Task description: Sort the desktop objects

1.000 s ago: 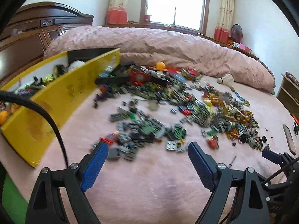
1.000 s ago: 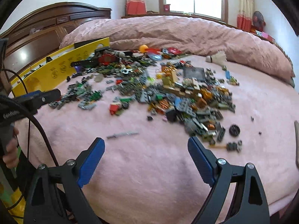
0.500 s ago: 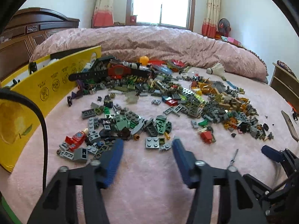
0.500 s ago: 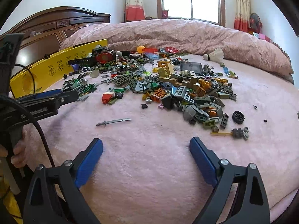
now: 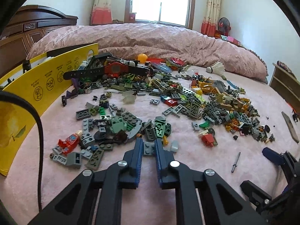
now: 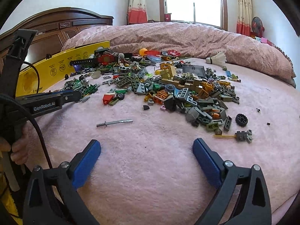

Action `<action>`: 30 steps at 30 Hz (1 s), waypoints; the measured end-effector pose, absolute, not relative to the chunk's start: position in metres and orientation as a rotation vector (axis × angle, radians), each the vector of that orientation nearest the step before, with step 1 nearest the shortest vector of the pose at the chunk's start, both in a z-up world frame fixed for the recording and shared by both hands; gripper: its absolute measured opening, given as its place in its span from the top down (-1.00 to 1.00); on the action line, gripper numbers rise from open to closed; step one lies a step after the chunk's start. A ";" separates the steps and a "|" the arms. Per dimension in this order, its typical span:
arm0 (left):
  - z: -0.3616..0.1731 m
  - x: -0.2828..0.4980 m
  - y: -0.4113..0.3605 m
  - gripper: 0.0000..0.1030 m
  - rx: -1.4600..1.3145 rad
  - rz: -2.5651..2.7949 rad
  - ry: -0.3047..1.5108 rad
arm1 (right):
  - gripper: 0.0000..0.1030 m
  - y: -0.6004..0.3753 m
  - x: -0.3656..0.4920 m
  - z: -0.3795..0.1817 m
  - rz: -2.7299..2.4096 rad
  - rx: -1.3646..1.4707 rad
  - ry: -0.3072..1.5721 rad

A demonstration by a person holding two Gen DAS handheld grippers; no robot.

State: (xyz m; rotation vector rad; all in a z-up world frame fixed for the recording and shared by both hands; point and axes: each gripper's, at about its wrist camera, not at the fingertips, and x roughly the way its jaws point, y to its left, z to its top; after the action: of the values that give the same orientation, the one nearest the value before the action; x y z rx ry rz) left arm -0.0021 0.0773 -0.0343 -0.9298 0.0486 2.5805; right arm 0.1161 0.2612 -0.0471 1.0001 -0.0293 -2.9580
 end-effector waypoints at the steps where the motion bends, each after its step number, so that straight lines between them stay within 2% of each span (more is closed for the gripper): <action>1: -0.033 -0.001 0.074 0.75 -0.929 2.582 0.041 | -0.95 0.261 0.116 -0.047 -2.959 0.999 -0.028; 8: -0.035 0.005 0.046 0.73 -0.948 2.610 0.022 | -0.95 0.259 0.119 -0.036 -2.947 0.943 -0.054; 12: -0.038 0.008 0.042 0.52 -0.942 2.601 0.012 | -0.88 0.247 0.113 -0.022 -2.906 0.866 -0.047; 16: -0.040 0.013 0.043 0.51 -0.928 2.603 0.048 | -0.23 0.231 0.089 -0.022 -2.838 0.886 -0.049; 18: -0.039 0.013 0.041 0.49 -0.926 2.595 0.036 | -0.07 0.223 0.078 -0.023 -2.813 0.900 -0.045; 24: -0.039 0.013 0.033 0.48 -0.926 2.580 -0.022 | 0.18 0.212 0.038 -0.036 -2.791 1.025 -0.054; 26: -0.038 0.013 0.032 0.48 -0.925 2.576 -0.030 | 0.54 0.211 0.031 -0.037 -2.798 1.038 -0.058; 30: -0.037 0.014 0.030 0.44 -0.920 2.566 -0.043 | 0.55 0.216 0.037 -0.034 -2.768 1.021 -0.093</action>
State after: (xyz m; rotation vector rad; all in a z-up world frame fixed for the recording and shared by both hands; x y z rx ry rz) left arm 0.0136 0.0305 -0.0373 -0.9196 -0.0432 2.5663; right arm 0.0369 0.2161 -0.0340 1.0211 -0.0934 -2.7676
